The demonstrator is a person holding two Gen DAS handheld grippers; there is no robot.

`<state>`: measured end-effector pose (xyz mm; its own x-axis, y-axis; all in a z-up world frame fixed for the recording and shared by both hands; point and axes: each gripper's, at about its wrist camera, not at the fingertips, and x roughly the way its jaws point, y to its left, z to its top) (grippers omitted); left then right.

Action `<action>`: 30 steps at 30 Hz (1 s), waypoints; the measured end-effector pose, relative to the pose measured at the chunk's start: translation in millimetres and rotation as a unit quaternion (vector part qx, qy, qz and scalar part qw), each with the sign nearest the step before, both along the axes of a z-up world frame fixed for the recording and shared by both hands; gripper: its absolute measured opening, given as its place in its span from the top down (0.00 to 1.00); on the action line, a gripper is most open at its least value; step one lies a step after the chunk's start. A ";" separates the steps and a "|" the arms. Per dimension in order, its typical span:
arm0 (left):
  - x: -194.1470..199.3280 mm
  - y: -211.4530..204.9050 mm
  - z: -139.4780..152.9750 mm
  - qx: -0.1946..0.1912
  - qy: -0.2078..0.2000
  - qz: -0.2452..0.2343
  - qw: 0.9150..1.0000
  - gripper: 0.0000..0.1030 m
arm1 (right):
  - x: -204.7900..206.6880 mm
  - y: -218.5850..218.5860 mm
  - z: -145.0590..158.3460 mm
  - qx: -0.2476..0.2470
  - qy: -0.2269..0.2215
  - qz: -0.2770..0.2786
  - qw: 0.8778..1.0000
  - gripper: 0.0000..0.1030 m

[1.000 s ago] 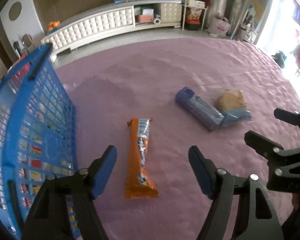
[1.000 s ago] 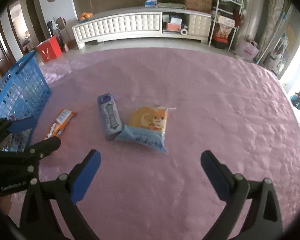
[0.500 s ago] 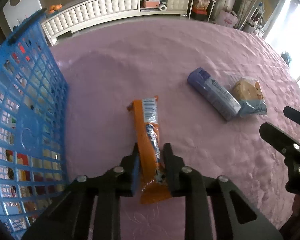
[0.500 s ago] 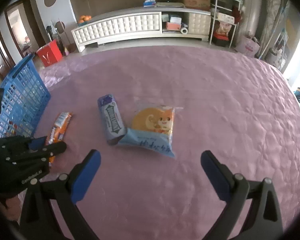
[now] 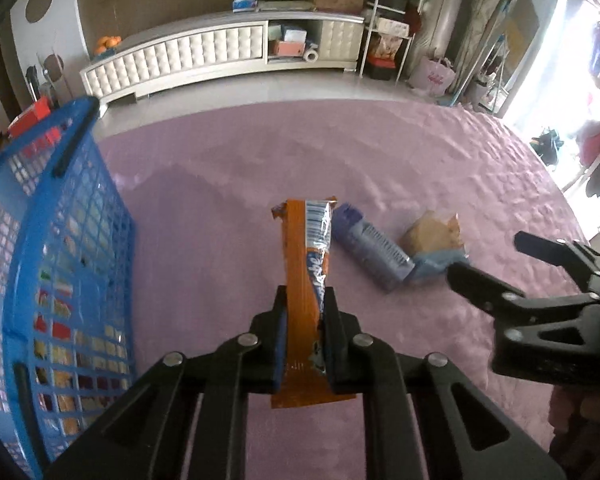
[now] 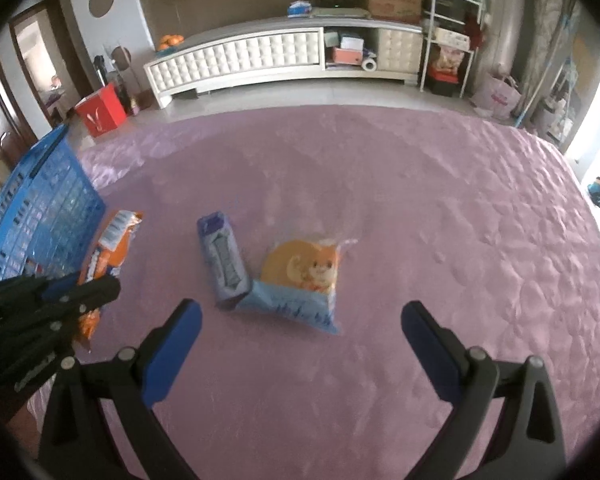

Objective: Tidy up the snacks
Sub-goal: 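Grasp the orange stick snack with the left tool and lift it, then grasp the cartoon bread pack with the right tool while the left tool holds the stick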

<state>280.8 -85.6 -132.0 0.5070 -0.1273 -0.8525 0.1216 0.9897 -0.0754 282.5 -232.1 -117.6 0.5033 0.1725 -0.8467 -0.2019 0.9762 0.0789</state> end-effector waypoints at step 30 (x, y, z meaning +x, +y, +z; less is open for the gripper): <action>12.5 -9.0 -24.8 -0.027 0.026 -0.010 0.999 0.88 | 29.2 9.8 -37.4 0.024 0.038 0.001 0.999 0.44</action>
<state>293.3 -94.6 -156.8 0.4594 -0.1836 -0.8690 0.1350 0.9815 -0.1360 311.7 -222.3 -154.9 0.4365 0.2160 -0.8734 -0.1960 0.9703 0.1420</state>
